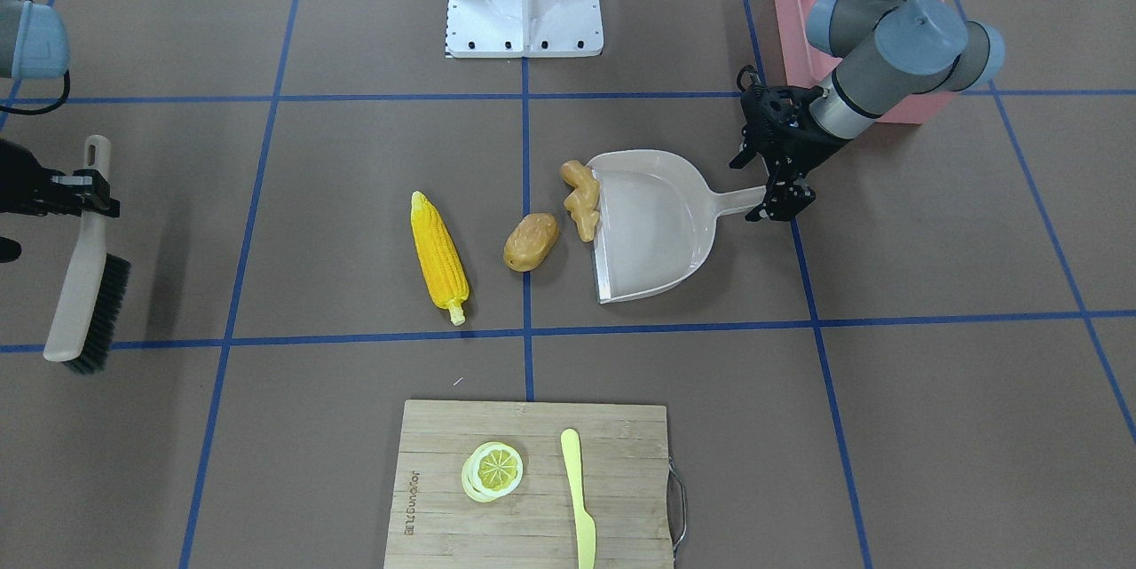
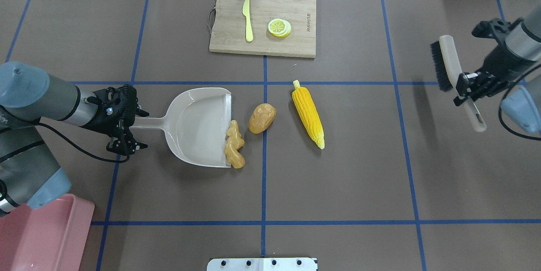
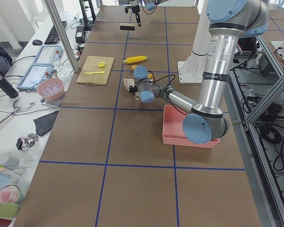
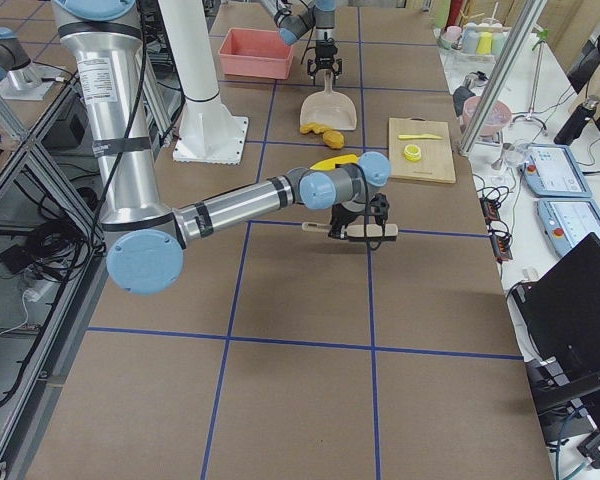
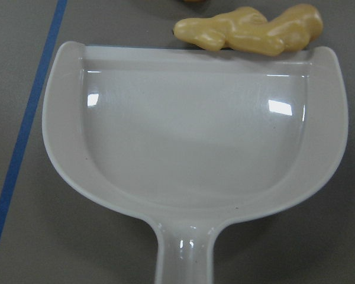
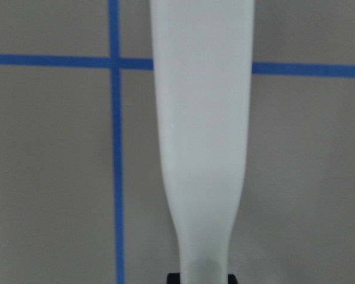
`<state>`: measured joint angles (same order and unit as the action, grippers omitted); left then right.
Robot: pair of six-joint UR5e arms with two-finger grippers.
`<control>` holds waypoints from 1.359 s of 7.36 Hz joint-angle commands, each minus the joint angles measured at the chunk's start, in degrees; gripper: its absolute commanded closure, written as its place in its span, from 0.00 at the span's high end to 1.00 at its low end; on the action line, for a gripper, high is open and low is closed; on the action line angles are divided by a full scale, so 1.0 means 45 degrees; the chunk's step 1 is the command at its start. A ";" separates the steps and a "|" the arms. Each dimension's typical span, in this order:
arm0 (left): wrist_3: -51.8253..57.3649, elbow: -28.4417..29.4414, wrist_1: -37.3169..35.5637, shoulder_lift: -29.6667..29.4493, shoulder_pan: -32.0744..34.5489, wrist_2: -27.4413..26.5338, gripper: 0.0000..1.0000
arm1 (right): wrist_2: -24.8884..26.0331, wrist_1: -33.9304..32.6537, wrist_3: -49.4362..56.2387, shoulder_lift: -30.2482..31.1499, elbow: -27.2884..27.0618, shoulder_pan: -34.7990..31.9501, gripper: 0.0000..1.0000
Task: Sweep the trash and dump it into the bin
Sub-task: 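Grasp the white brush handle with the right gripper and lift it, then sweep the corn and potato toward the dustpan with the right gripper's brush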
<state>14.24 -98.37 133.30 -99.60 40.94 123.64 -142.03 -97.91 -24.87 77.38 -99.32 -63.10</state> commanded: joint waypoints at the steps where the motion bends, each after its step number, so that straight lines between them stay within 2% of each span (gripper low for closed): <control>1: -0.0058 0.0024 0.0475 0.0296 0.0022 0.0122 0.91 | 0.0639 -0.1636 0.0137 -0.2424 0.0450 0.0891 0.00; 2: -0.0058 0.0043 0.0495 0.0297 0.0022 0.0123 0.91 | 0.1167 -0.1853 0.0253 -0.2721 0.0411 0.1767 0.00; 4: -0.0523 0.0024 0.1019 0.0258 0.0042 0.0161 0.91 | 0.1424 -0.2088 -0.0055 -0.3228 0.0352 0.3271 0.00; 5: -0.0875 -0.0015 0.1486 0.0238 0.0100 0.0162 0.91 | 0.1755 -0.2109 -0.0909 -0.3502 0.0372 0.3531 0.00; 8: -0.0917 0.0024 0.1549 0.0277 0.0159 0.0123 0.91 | 0.1875 -0.1915 -0.4810 -0.3876 0.0178 0.4099 0.00; 10: -0.0976 0.0043 0.1589 0.0277 0.0179 0.0103 0.91 | 0.2379 -0.1914 -0.5464 -0.3760 -0.0271 0.5091 0.00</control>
<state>9.99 -98.26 140.37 -98.37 41.71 124.18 -133.00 -106.59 -46.43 60.08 -99.34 -42.89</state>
